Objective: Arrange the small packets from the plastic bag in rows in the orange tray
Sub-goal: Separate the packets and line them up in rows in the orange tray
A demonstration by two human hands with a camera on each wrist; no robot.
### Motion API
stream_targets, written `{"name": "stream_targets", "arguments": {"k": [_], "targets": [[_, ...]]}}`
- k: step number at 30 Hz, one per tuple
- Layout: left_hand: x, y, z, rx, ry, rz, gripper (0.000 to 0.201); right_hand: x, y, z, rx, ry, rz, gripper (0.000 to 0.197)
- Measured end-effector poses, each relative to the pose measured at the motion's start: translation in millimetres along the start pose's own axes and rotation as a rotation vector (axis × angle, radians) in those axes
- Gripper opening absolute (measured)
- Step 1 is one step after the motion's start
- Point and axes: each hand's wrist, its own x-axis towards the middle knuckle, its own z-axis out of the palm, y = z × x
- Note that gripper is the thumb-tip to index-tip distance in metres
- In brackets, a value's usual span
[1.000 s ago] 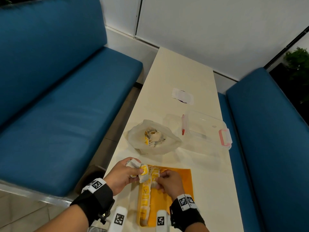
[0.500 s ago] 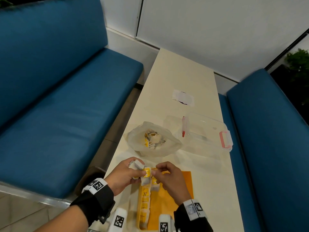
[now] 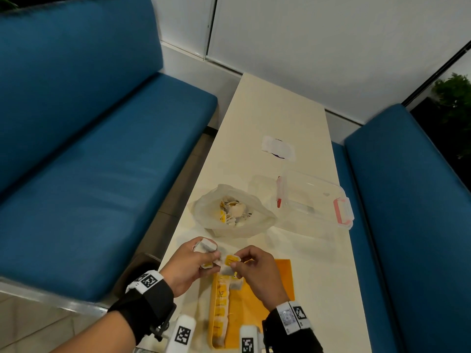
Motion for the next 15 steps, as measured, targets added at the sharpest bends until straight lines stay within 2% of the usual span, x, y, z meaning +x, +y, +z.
{"name": "stream_targets", "arguments": {"k": [7,15], "targets": [[-0.8,1.9,-3.6,-0.017,0.042,0.023,0.019,-8.9,3.4,-15.3,-0.003,-0.031,-0.055,0.011],[-2.4,1.4,-8.0,-0.021,0.028,0.009,0.02,-9.3,20.1,-27.9,0.081,-0.037,0.082,0.007]]}}
